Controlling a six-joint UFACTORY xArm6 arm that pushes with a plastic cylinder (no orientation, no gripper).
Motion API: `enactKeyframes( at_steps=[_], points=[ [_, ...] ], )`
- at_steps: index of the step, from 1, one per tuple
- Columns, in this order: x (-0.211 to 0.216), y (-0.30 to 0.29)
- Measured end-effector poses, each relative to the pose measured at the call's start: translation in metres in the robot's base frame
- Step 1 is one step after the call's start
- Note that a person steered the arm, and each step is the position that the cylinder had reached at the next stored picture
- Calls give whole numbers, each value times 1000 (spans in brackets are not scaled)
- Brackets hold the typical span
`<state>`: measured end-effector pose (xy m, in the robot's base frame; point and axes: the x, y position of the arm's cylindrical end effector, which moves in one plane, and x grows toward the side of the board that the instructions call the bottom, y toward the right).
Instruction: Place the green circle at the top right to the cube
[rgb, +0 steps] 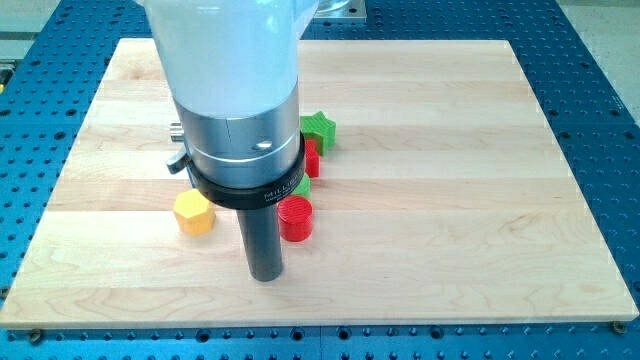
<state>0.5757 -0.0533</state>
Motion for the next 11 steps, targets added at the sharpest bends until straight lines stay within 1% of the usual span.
enactKeyframes(
  at_steps=[1, 2, 3, 4, 5, 6, 7, 9, 11],
  points=[
    [0, 8],
    [9, 61],
    [-42, 77],
    [-66, 73],
    [-66, 39],
    [-74, 25],
    [-104, 16],
    [-111, -40],
    [-162, -38]
  ],
)
